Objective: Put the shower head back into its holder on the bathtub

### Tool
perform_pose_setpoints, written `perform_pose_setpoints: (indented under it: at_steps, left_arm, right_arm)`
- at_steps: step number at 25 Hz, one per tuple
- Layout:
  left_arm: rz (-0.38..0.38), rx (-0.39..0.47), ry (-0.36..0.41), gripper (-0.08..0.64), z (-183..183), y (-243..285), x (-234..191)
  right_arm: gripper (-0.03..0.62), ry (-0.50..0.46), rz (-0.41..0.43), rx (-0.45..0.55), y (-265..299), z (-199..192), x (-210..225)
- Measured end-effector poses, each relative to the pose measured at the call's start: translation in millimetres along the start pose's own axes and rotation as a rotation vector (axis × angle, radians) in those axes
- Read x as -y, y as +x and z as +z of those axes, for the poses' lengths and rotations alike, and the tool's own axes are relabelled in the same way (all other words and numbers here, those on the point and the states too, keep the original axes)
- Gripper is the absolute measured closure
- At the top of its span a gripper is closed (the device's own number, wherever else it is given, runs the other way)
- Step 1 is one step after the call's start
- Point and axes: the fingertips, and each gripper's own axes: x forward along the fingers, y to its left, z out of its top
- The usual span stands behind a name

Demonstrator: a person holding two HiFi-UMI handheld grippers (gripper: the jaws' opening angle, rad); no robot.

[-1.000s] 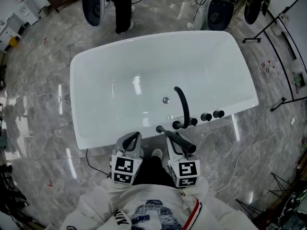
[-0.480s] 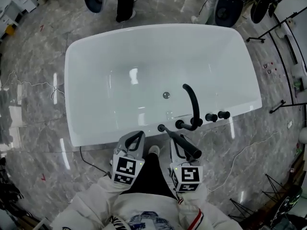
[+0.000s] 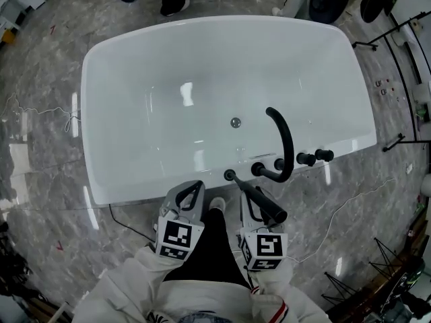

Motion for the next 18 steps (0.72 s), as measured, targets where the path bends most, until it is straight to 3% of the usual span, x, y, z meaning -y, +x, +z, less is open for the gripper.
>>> perform_pose_setpoints:
  at_steps: [18]
  left_arm:
    - [-0.018,-0.001,-0.018,0.554,-28.7,39.2,-1.4]
  right_arm:
    - [0.456,0.023,-0.019,-0.018,36.2,-37.1,-1.1]
